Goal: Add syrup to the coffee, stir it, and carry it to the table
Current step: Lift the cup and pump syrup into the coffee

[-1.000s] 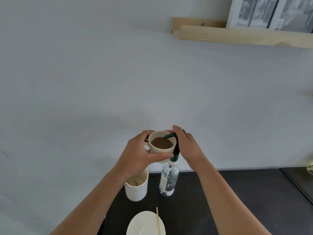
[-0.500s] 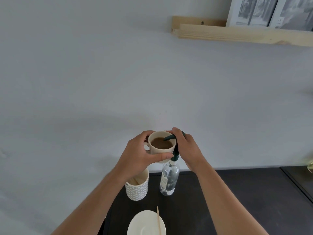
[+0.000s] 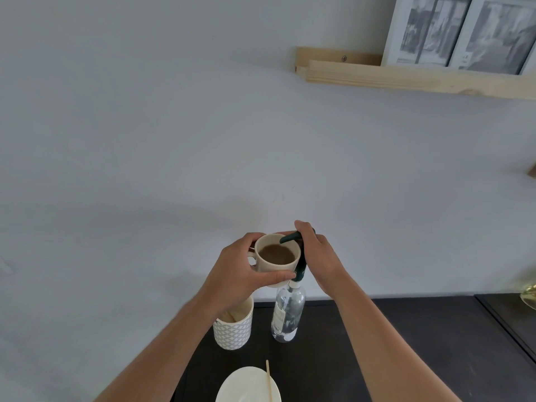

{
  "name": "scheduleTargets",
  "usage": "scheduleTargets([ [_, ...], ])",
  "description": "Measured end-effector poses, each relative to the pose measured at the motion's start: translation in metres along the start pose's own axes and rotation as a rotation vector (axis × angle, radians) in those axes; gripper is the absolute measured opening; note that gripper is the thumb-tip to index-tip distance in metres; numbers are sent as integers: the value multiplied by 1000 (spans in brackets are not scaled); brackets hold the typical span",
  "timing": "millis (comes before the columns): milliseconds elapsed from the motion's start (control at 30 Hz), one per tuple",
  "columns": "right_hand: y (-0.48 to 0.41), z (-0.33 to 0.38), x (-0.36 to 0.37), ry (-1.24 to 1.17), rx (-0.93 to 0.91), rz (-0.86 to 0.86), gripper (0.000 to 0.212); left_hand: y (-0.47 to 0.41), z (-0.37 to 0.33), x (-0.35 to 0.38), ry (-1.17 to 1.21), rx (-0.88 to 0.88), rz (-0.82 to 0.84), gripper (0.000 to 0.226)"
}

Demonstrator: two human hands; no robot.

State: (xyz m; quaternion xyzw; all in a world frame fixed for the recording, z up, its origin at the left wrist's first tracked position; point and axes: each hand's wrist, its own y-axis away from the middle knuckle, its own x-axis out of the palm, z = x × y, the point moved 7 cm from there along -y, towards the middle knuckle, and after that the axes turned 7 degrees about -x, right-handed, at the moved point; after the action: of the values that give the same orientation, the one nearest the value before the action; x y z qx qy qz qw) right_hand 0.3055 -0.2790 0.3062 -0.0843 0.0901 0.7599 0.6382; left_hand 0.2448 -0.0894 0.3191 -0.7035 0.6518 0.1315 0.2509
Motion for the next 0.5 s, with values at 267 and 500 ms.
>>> scheduleTargets([
  [267,0,0,0,-4,-5,19,83,2,-2,-2,17,0,-7,85],
  [500,1,2,2,-27,-43,2,63,2,-2,-5,28,4,-18,82],
])
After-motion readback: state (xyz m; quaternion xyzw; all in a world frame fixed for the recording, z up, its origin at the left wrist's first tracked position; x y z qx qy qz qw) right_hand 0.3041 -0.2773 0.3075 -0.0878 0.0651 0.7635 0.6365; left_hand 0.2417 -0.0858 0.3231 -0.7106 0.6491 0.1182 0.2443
